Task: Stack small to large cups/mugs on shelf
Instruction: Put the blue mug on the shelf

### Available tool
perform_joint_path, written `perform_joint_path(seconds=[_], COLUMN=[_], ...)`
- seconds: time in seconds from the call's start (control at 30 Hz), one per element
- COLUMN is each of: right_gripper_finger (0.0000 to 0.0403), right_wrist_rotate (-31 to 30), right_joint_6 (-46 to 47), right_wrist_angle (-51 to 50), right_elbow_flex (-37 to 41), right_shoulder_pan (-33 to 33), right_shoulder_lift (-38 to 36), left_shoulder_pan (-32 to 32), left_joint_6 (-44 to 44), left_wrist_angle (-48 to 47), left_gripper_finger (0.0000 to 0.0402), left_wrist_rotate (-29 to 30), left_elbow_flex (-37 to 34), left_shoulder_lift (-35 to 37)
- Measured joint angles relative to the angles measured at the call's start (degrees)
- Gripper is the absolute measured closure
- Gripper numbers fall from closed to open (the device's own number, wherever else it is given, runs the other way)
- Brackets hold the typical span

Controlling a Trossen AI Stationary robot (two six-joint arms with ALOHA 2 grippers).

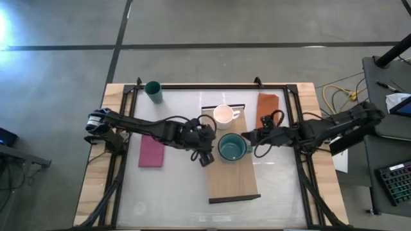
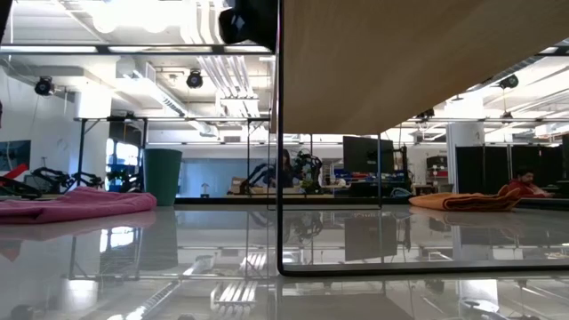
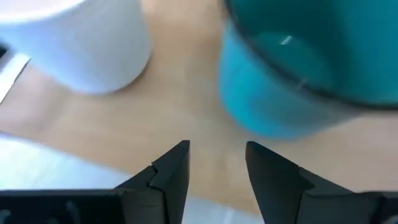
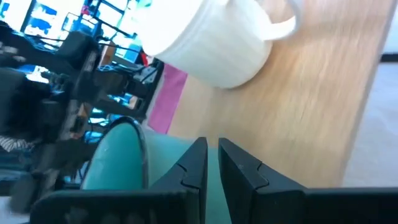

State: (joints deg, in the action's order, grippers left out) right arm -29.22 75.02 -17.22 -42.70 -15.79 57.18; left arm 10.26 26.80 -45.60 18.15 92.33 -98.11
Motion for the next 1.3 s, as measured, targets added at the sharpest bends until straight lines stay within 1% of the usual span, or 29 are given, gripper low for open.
perform_joint_path(seconds=[0.1,0.23,0.37,0.53,0.63,0.8,0.87,0.97,1.17,1.23,1.3], right_gripper_finger=[0.0369,0.0369,0.0369,0.0369,0.0369,0.0369,0.0369,0.0369,0.0369,0.0369,0.0369], right_wrist_rotate=[-0.01,1.06,3.34,3.76,3.99,3.83,2.92,-0.22,-4.12,-1.80,2.33], right_joint_6=[-0.49,3.22,7.96,12.39,13.70,13.24,12.61,12.57,12.16,11.61,12.18], right_wrist_angle=[-3.69,-10.91,-14.47,-15.57,-14.96,-12.54,-11.74,-11.99,-12.05,-12.72,-14.54], right_elbow_flex=[0.00,0.00,0.00,0.04,0.03,0.04,0.03,0.02,-0.04,-0.04,-0.04], right_shoulder_pan=[-0.08,-1.90,-5.68,-9.48,-10.08,-10.05,-9.78,-9.66,-9.09,-9.03,-9.44], right_shoulder_lift=[-3.80,-8.24,-8.66,-6.74,-5.53,-3.48,-2.79,-2.52,-4.04,-4.75,-5.65], left_shoulder_pan=[0.00,0.01,0.00,0.01,0.00,0.02,0.02,0.00,0.01,0.02,0.00], left_joint_6=[0.38,1.38,1.38,1.38,1.38,1.38,1.41,1.49,2.79,2.82,2.82], left_wrist_angle=[-2.45,-2.51,-1.99,-0.98,-0.20,0.77,0.80,1.10,1.20,1.18,1.15], left_gripper_finger=[0.0259,0.0259,0.0259,0.0259,0.0259,0.0259,0.0259,0.0259,0.0259,0.0259,0.0259], left_wrist_rotate=[0.44,0.70,0.92,0.94,0.96,0.96,0.94,0.94,0.78,0.74,0.66], left_elbow_flex=[0.00,0.00,-0.02,-0.02,-0.02,-0.07,-0.11,-0.26,-0.37,-0.50,-0.67], left_shoulder_lift=[0.52,1.73,1.84,1.82,1.82,1.81,1.80,1.78,1.76,1.76,1.76])
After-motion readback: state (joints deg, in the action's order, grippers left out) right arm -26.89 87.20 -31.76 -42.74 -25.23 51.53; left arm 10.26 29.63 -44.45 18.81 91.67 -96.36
